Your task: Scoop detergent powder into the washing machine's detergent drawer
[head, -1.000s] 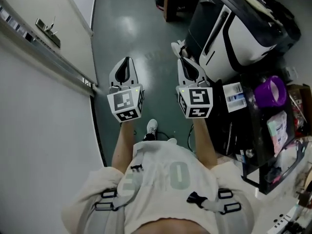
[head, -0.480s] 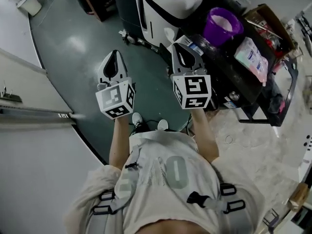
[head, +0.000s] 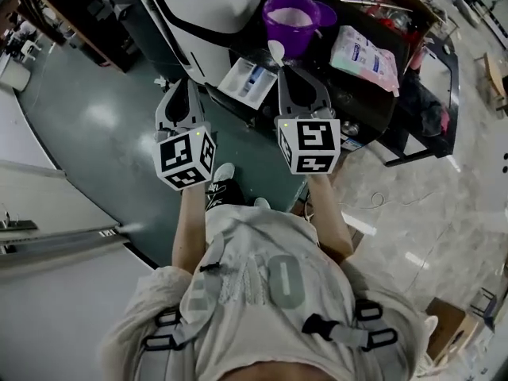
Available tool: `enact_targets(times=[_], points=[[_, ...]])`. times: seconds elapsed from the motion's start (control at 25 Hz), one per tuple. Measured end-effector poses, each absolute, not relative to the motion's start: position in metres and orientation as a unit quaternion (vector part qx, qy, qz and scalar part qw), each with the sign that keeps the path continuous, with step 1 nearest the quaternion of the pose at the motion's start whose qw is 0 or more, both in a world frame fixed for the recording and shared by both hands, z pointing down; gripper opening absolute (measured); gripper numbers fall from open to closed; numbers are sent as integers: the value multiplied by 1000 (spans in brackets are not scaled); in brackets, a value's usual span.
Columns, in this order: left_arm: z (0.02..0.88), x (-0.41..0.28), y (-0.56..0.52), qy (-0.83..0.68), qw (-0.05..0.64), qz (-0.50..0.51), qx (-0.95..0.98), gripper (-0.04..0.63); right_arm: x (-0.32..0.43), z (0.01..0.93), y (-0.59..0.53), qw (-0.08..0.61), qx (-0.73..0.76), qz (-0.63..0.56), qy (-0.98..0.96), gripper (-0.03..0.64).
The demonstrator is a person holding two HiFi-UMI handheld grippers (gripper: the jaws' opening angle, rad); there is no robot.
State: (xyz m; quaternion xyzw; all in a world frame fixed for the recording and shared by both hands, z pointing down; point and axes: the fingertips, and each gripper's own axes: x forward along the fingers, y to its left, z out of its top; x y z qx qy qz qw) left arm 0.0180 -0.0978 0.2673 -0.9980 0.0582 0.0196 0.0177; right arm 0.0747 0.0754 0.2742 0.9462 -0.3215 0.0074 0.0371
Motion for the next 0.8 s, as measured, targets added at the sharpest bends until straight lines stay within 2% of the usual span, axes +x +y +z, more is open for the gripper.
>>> enact_targets(times=[0.36,0.8], points=[[257,81,-46,-33,27,35,-998,20,107,266,143,35,973,-3,-227,11],[245,184,-46,-97,17,63,-993,20,186,270,143,37,985,2,-171,11]])
